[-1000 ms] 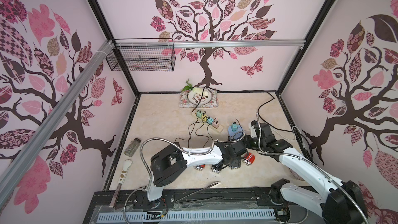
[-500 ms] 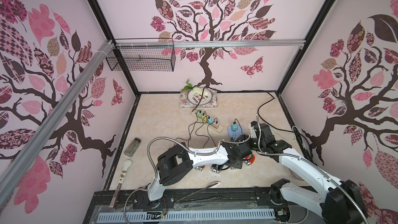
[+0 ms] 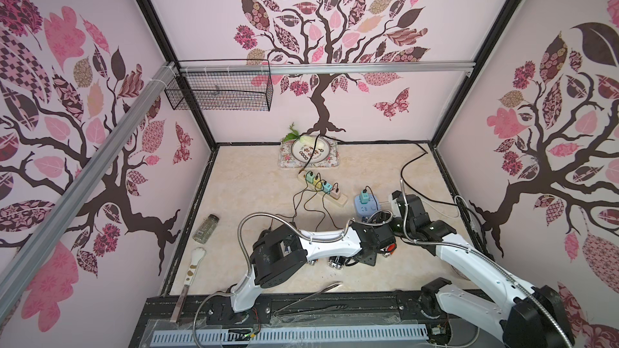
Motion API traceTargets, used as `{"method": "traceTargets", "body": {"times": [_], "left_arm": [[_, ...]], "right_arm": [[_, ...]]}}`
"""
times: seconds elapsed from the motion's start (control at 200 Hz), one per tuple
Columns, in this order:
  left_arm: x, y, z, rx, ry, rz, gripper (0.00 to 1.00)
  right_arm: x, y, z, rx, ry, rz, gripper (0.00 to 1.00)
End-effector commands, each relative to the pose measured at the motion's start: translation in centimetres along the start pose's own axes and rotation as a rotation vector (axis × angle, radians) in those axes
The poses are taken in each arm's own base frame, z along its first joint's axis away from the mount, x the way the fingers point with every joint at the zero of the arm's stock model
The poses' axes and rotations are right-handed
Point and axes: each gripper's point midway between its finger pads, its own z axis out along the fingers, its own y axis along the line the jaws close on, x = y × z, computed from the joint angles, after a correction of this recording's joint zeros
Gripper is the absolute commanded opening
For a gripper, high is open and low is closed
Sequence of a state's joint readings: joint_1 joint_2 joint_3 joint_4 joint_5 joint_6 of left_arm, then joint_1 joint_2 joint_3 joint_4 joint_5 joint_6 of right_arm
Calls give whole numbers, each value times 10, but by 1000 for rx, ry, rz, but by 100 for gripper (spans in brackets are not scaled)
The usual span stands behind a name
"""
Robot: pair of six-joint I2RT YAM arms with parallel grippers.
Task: Unplug the electric shaver
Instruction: Pick up the electric shaver from the center of the board.
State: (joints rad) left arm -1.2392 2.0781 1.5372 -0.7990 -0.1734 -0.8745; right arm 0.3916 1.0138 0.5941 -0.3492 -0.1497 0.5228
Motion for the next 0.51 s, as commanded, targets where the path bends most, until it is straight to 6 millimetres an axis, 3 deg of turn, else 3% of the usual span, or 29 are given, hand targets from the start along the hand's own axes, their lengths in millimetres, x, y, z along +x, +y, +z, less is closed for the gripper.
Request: {"method": "traceTargets", "body": {"times": [0.0, 0.09, 0.5], "left_arm": [[1, -3, -3, -37, -5, 90, 67], [0, 4, -5, -92, 2, 123, 66], [-5, -3, -2, -96, -8, 219, 68]], "right_arm": [[-1, 10, -9, -44, -11, -7, 73], [2, 8, -10, -40, -5, -4, 73], [7, 6, -23, -34, -9, 4, 73]]}}
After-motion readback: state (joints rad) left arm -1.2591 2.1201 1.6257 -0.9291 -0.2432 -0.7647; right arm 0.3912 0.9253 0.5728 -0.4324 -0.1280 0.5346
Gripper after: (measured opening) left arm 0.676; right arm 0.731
